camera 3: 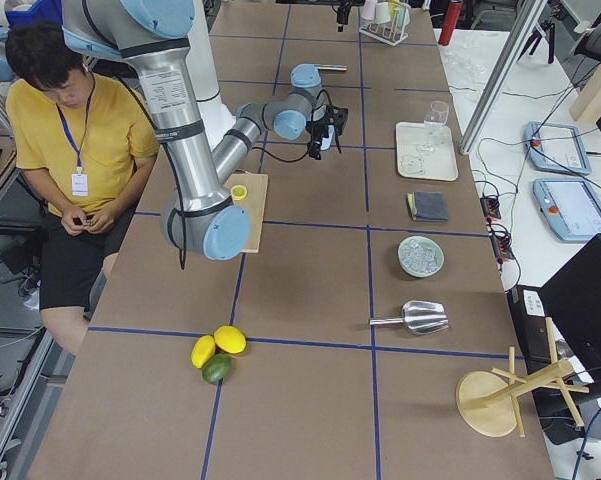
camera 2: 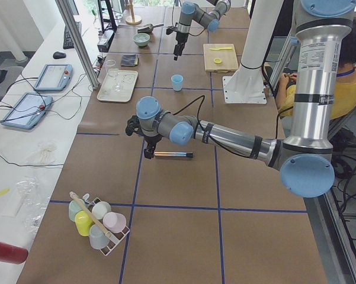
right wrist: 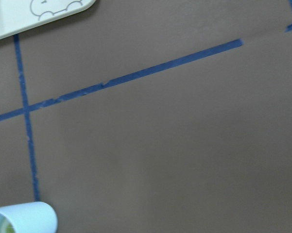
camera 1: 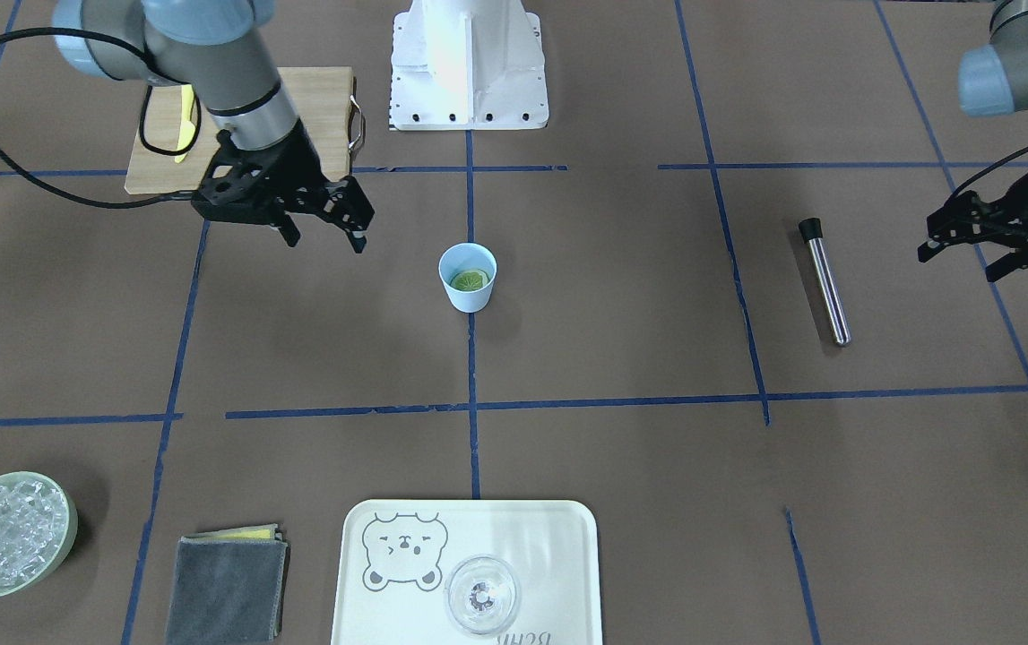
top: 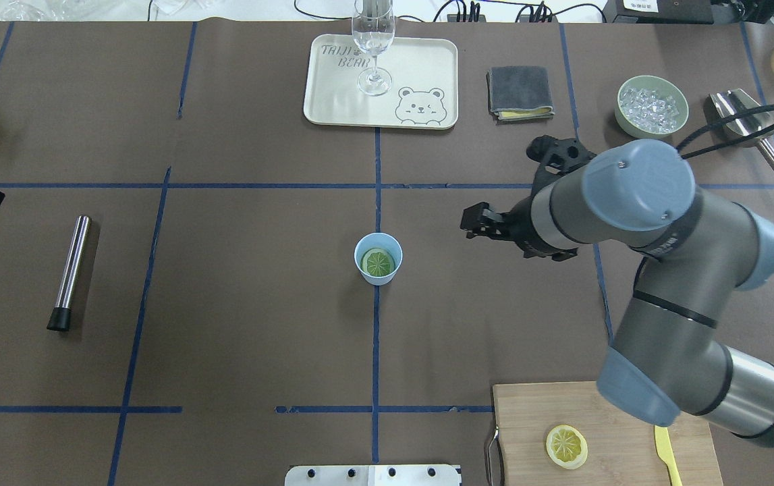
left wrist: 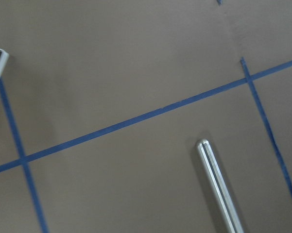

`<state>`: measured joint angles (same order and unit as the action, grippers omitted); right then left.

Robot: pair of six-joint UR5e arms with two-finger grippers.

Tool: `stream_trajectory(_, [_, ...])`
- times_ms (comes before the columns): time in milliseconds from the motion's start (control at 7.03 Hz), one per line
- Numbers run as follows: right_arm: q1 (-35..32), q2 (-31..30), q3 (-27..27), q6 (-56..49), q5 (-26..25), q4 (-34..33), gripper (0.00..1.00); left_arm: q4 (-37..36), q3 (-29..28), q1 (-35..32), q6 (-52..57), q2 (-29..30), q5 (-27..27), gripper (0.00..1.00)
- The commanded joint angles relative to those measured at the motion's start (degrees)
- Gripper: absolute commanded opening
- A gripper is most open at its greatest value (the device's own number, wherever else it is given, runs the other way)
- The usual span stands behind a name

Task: Squeeze lemon into cup
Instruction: 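Withdraw the right gripper from the cup while the left gripper reaches toward the steel muddler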

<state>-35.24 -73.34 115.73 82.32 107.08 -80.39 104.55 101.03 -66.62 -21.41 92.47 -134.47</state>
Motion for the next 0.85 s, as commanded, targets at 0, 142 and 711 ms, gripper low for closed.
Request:
stream_trajectory(0, [-4.9,-12.04,5.9,-10.83,3.73,0.58,1.0,1.01,-5.9,4.81,-6.08,4.79,2.37,1.0])
stream_trajectory(142, [-6.49,-15.22,7.39,-14.08,5.84,0.76,1.0,1.01,-6.98,8.4,-10.36,5.87,2.71,1.0])
stream_trajectory(711, [-6.51,-15.6,7.32,-14.12,5.86,0.76,1.0,1.09,-11.91,9.31,-13.91,7.37,2.81,0.98])
